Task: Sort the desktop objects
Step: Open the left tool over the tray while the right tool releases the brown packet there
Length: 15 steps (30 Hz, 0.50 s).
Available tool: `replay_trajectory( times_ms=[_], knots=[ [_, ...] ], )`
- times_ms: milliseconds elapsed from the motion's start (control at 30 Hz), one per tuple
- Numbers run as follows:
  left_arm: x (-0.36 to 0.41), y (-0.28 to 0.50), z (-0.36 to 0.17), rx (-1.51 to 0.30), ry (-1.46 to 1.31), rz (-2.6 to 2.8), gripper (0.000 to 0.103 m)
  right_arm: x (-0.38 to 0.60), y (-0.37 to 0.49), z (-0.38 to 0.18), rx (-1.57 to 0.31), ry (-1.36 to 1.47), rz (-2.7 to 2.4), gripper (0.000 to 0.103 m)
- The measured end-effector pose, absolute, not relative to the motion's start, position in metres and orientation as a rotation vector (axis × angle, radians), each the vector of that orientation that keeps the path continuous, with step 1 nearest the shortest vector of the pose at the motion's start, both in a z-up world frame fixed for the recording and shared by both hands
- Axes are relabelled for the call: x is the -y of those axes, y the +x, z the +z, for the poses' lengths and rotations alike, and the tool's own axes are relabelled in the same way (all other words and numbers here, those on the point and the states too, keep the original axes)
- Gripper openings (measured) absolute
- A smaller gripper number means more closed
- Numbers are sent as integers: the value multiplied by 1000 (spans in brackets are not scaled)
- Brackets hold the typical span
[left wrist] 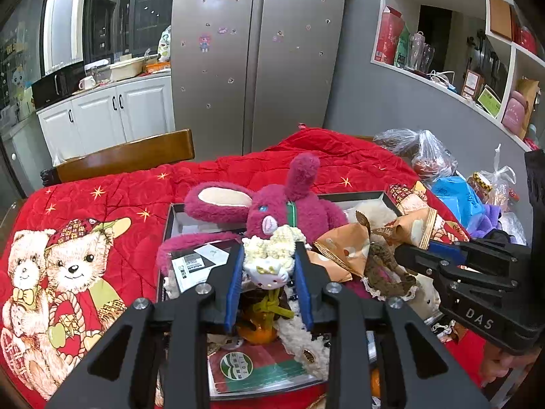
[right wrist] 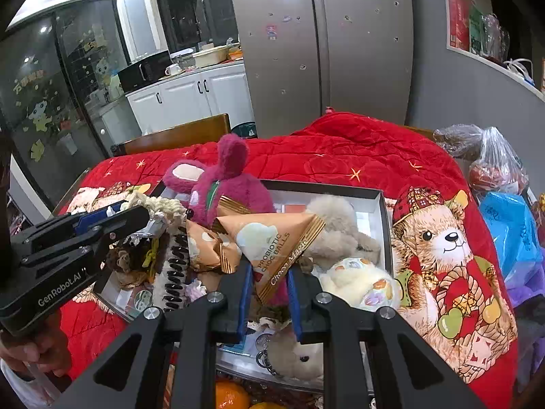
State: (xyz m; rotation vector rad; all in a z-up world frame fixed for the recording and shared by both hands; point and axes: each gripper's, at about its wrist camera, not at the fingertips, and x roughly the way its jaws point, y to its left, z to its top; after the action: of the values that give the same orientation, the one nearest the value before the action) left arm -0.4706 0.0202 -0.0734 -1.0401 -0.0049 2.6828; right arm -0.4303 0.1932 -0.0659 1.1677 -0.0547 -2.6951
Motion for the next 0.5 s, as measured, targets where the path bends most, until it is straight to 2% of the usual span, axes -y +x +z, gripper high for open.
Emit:
replay_trajectory(
  times_ms=[33, 100, 133, 167, 233, 500],
  knots=[
    [-21, -470, -72, -7, -1032, 2693, 40, -192, -431, -66, 44, 1166, -2701, 21],
    [-24, -467, -69, -63, -1004, 2721, 77, -189, -430, -66, -29, 1165, -2743, 23],
    [-26, -464, -66, -95, -979, 2743, 86, -189, -429, -64, -38, 1151, -2771, 34],
    [-28, -462, -64, -125, -954, 2767, 93, -191, -428, -62, -13, 1138, -2777, 51],
    [-29, -460, -60, -151, -932, 2780, 94, -196, -426, -57, 66, 1104, -2768, 60],
    [-27, -464, -63, -135, -986, 2765, 95, -208, -425, -49, 154, 1090, -2763, 60]
  ],
)
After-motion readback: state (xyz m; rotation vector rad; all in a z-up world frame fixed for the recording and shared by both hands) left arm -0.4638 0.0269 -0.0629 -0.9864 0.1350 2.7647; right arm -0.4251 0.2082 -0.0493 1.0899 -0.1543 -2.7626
